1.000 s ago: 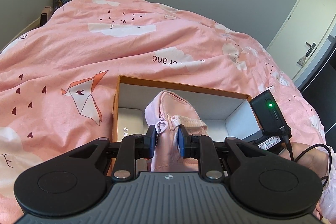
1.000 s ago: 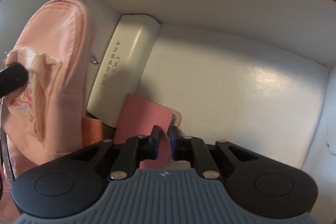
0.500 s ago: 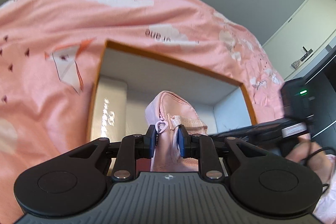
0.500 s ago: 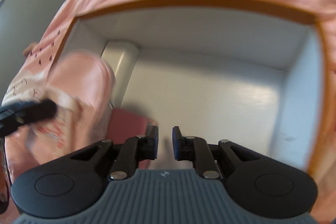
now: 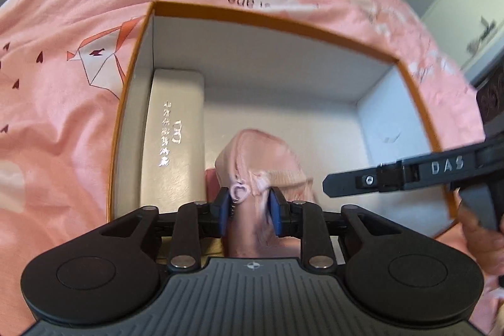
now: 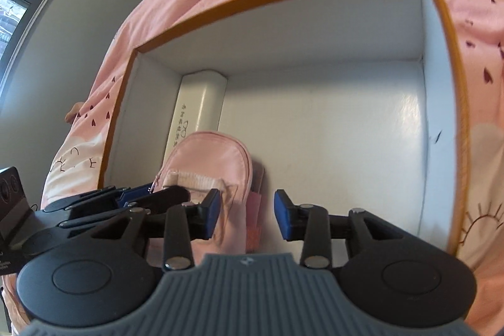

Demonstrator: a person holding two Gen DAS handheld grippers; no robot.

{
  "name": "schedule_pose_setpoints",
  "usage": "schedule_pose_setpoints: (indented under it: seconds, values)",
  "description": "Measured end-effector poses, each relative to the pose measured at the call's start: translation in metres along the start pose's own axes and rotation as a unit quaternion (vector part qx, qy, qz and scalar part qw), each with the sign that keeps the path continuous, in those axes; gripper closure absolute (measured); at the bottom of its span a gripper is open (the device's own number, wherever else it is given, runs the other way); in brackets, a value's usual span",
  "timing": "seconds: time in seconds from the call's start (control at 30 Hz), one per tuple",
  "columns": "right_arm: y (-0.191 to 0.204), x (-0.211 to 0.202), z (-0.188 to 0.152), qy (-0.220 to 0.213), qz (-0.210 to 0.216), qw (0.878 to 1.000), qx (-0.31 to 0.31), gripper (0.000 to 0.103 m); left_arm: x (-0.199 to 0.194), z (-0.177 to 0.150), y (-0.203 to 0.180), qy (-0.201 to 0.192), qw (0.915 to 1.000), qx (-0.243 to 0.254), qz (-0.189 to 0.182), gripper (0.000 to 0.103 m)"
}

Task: Organize objects
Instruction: 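Lower the pink backpack and wallet into the box and open the right tool, then open the left tool to release the pink backpack into the box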

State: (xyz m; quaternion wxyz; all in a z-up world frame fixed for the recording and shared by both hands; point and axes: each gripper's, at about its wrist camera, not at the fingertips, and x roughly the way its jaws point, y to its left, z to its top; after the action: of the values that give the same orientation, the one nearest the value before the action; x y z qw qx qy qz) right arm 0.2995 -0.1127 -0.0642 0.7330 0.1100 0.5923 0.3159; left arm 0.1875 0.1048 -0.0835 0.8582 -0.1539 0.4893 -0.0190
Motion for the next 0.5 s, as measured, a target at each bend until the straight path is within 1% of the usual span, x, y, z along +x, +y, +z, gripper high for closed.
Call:
schedule_pose_setpoints:
  seconds: [0.13,0.2,0.33,0.37,0.4,0.43,0.47,0.5]
  values:
    - [-0.003,0.013,-0.004,0.012,0.01,1.0,0.017,0.059,-0.003,-0.004,-0.004,-0.001,0.9998,0.018,0.01,0.059]
    - [-0.005,0.016,-0.005,0.012,0.011,1.0,0.021,0.058,-0.008,-0.004,-0.006,-0.008,0.9996,0.026,0.01,0.055]
    - [-0.006,0.011,-0.009,0.011,0.033,0.999,0.025,0.059,-0.019,-0.004,-0.008,-0.021,0.9989,0.038,0.017,0.055]
    - [-0.006,0.012,-0.009,0.012,0.042,0.999,0.027,0.062,-0.019,-0.004,-0.008,-0.021,0.9987,0.042,0.02,0.056]
    - [-0.005,0.014,-0.009,0.016,0.052,0.998,0.029,0.073,-0.019,-0.003,-0.01,-0.02,0.9984,0.047,0.025,0.057]
    - [-0.003,0.017,-0.009,0.022,0.064,0.997,0.031,0.078,-0.018,-0.003,-0.012,-0.021,0.9979,0.053,0.031,0.06]
    - [-0.001,0.019,-0.01,0.026,0.066,0.997,0.031,0.079,-0.017,-0.004,-0.013,-0.021,0.9972,0.06,0.038,0.061]
    - [0.002,0.021,-0.011,0.025,0.06,0.998,0.024,0.083,-0.015,-0.004,-0.015,-0.019,0.9966,0.067,0.044,0.063]
